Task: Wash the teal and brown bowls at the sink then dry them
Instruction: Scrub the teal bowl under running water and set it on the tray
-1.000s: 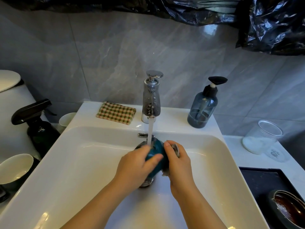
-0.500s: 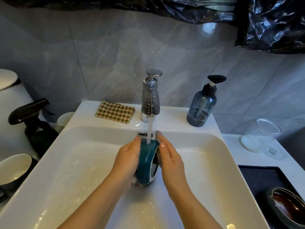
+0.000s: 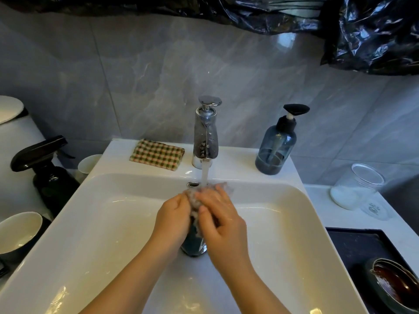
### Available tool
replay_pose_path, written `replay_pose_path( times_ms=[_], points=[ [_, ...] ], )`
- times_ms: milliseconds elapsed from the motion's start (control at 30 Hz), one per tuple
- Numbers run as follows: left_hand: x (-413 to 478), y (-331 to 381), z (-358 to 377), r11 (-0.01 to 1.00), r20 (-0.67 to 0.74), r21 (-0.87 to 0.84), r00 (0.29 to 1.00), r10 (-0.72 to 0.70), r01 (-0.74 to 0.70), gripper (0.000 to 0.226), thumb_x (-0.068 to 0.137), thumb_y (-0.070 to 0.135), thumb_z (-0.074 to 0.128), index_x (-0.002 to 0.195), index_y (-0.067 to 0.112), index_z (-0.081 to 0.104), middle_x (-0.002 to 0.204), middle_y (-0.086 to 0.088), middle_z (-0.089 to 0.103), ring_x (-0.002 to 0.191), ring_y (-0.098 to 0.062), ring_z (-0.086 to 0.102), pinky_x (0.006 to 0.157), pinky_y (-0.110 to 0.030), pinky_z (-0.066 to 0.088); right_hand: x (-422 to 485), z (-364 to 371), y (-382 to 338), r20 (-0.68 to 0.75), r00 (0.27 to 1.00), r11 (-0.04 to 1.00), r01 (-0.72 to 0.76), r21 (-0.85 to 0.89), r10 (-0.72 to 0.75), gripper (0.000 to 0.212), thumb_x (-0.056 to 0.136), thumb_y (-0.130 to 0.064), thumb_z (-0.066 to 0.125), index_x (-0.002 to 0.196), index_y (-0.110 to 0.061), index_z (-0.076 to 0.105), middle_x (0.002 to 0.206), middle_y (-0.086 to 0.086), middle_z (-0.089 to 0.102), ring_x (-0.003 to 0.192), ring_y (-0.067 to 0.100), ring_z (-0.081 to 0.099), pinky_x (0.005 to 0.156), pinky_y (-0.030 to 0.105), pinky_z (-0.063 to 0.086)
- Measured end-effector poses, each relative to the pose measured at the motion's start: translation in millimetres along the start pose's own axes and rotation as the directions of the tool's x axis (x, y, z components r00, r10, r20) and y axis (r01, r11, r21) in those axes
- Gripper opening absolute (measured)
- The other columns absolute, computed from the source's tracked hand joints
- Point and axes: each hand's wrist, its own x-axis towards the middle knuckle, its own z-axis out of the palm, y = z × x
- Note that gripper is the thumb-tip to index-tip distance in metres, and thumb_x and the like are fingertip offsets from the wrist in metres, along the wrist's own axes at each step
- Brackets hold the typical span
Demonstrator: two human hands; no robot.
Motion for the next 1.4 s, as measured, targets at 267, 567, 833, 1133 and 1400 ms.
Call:
replay_pose_path(
  times_ms=[267,567,833,1133,1400],
  points=[
    [-1,8,-2,0.97,-0.001,-0.204,0.991,-0.132,0.13,0.031,0.095,0.036,0.042,0.082,0.018,0.065,0.087,-0.013,0.07,0.085,-0.029,0.065,0.072,-0.036,0.052,12,-8,8,0.031,0.916,0.866,-0.389,0.313,0.4,0.029,0.098,-0.025,0.04,0.103,-0.048,0.057,0.113,-0.017,0.061,0.107,0.005,0.056,0.091,0.025,0.052],
    [4,17,-1,0.903,0.002,-0.362,0.969,-0.247,0.231,0.03,0.093,0.035,0.045,0.095,0.012,0.065,0.093,-0.017,0.069,0.088,-0.032,0.065,0.076,-0.039,0.053,35,5,2,0.115,0.959,0.957,-0.271,0.103,0.259,0.029,0.099,-0.022,0.034,0.116,-0.037,0.051,0.12,-0.014,0.052,0.119,0.008,0.048,0.1,0.022,0.04],
    [6,17,8,0.778,0.095,-0.557,0.953,-0.289,0.292,0.03,0.093,0.035,0.047,0.097,0.012,0.067,0.092,-0.016,0.068,0.088,-0.031,0.064,0.067,-0.038,0.051,18,4,0,0.163,0.969,0.982,-0.186,-0.002,0.184,0.042,0.1,-0.024,0.031,0.136,-0.045,0.024,0.151,-0.021,0.02,0.14,-0.004,0.011,0.12,0.028,0.013],
    [13,5,3,0.721,0.124,-0.607,0.936,-0.33,0.334,0.038,0.094,0.043,0.044,0.107,0.014,0.064,0.099,-0.016,0.068,0.092,-0.032,0.063,0.073,-0.042,0.051,22,9,15,0.16,0.952,0.963,-0.269,0.018,0.263,0.046,0.093,-0.036,0.031,0.138,-0.039,0.037,0.15,-0.017,0.03,0.14,0.006,0.025,0.116,0.041,0.029],
    [17,-3,3,0.666,0.176,-0.651,0.926,-0.335,0.365,0.041,0.094,0.048,0.042,0.109,0.016,0.063,0.105,-0.017,0.068,0.096,-0.035,0.064,0.09,-0.051,0.05,22,10,5,0.191,0.954,0.972,-0.236,-0.001,0.232,0.034,0.088,-0.045,0.026,0.115,-0.062,0.039,0.132,-0.035,0.04,0.131,-0.001,0.034,0.114,0.036,0.031]
  ],
)
